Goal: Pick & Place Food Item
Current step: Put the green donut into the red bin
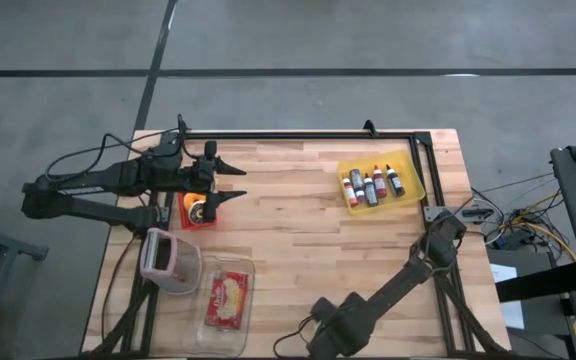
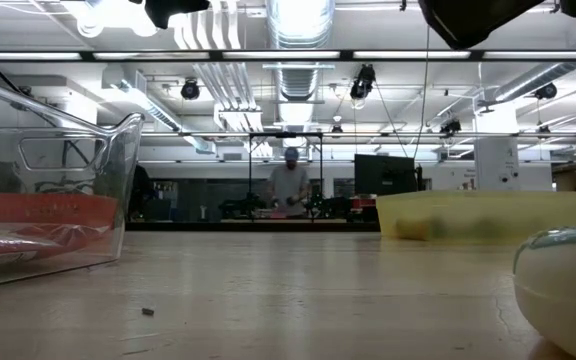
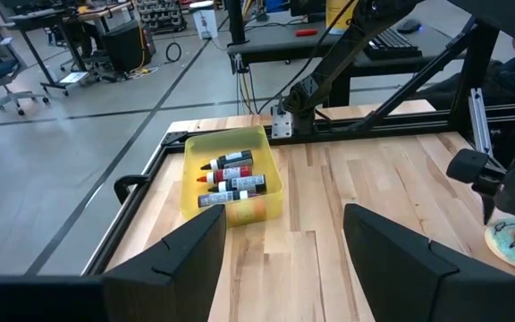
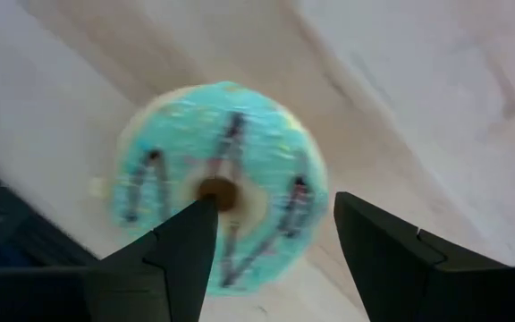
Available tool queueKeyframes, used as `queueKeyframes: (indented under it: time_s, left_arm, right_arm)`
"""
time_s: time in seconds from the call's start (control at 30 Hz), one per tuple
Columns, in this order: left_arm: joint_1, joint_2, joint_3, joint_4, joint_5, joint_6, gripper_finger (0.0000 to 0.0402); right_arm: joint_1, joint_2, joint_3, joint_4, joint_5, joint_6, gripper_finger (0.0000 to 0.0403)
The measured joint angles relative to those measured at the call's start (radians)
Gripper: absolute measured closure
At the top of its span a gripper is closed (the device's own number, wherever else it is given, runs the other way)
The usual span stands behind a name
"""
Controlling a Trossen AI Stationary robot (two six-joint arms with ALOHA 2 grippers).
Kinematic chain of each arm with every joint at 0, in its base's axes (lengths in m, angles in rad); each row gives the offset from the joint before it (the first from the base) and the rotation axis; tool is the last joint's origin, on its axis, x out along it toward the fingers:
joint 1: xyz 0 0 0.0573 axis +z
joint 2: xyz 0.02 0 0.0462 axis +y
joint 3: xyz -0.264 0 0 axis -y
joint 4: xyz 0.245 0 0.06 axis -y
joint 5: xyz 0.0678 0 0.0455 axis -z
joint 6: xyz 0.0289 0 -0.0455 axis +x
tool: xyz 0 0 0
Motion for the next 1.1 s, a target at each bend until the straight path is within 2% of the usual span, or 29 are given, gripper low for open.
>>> queueKeyframes:
  time_s: [0.2,1.1]
  left_arm:
    - [0.000,0.000,0.000,0.000,0.000,0.000,0.0170]
    - [0.000,0.000,0.000,0.000,0.000,0.000,0.0170]
  right_arm:
    - [0.005,0.000,0.000,-0.021,-0.001,0.010,0.0181]
    - [0.004,-0.002,-0.059,0.089,0.010,-0.021,0.0182]
